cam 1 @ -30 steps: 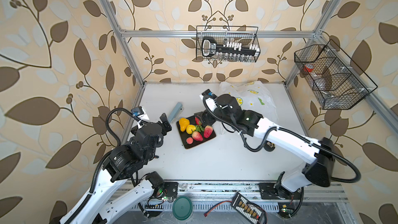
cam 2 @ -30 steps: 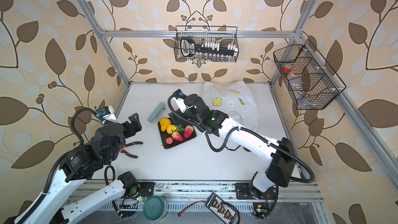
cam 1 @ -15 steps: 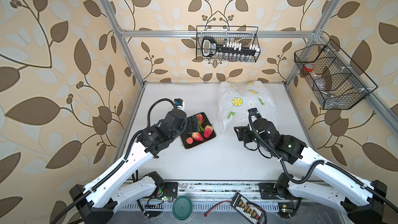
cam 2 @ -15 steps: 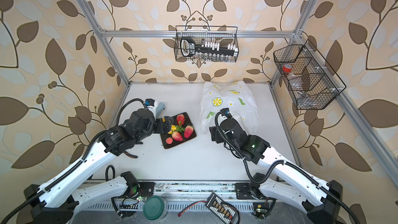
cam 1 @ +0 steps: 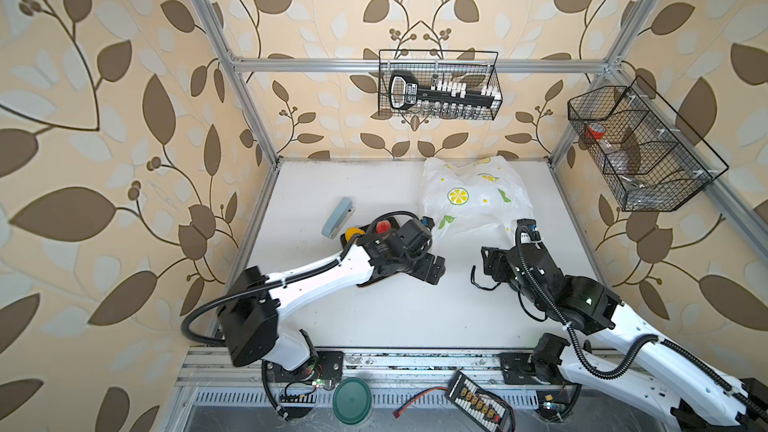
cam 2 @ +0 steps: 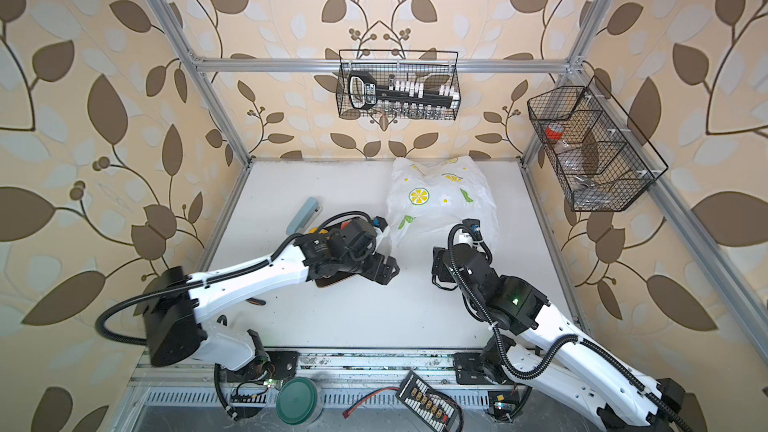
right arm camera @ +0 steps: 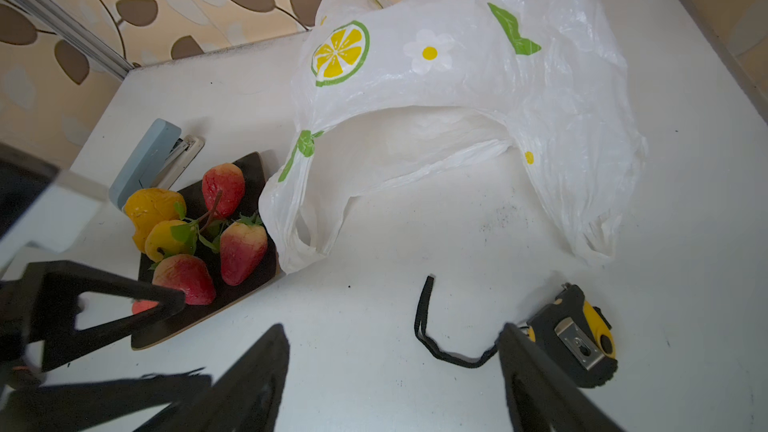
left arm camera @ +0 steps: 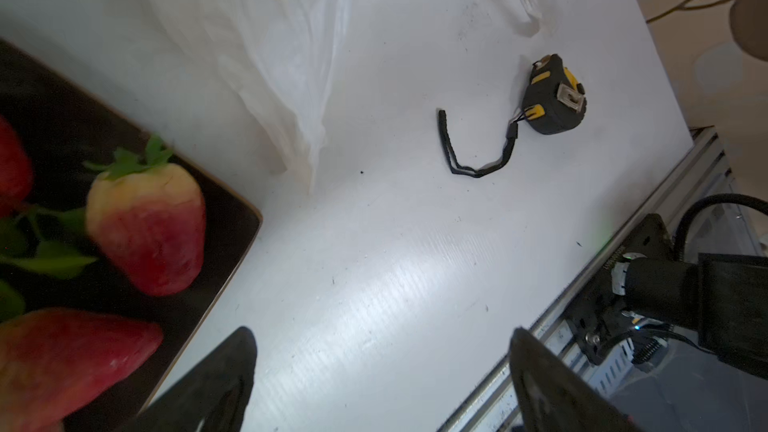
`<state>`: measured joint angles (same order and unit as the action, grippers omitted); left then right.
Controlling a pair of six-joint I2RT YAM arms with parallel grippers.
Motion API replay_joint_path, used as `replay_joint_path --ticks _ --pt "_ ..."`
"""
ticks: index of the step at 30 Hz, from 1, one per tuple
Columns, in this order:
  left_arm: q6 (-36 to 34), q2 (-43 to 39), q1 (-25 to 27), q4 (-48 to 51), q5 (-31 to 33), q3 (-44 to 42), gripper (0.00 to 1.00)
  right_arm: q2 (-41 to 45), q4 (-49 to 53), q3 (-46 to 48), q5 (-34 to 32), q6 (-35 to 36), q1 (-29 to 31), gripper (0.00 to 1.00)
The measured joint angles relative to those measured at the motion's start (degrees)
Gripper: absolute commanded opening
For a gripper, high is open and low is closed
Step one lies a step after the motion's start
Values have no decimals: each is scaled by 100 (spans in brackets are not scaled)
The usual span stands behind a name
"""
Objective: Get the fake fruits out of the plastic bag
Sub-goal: 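Move the left gripper to the bag opening while the right gripper withdraws, then hold the bag open with the left gripper and reach the right gripper inside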
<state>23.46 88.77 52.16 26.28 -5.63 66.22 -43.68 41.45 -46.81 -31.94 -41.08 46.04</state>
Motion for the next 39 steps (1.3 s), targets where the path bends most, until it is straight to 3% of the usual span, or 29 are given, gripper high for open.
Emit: replay_joint_path --ticks 4,16,24,26,32,39 --pt "-203 800 0 -129 142 352 79 -111 -11 7 -4 -15 0 79" --pt "-361 1823 0 -691 813 730 39 -61 -94 234 -4 -72 0 76" --pt "-527 1908 -7 -763 903 929 5 -140 -103 232 -76 90 -74 73" --pt "-560 1794 -7 -745 876 929 0 -229 -136 221 -83 262 -129 72" --pt "-632 1062 -7 -769 522 890 0 -684 -634 31 807 1436 -977 66" --pt "-828 776 -50 -514 -177 1104 0 -1419 -1628 13 1989 3672 -1906 57"
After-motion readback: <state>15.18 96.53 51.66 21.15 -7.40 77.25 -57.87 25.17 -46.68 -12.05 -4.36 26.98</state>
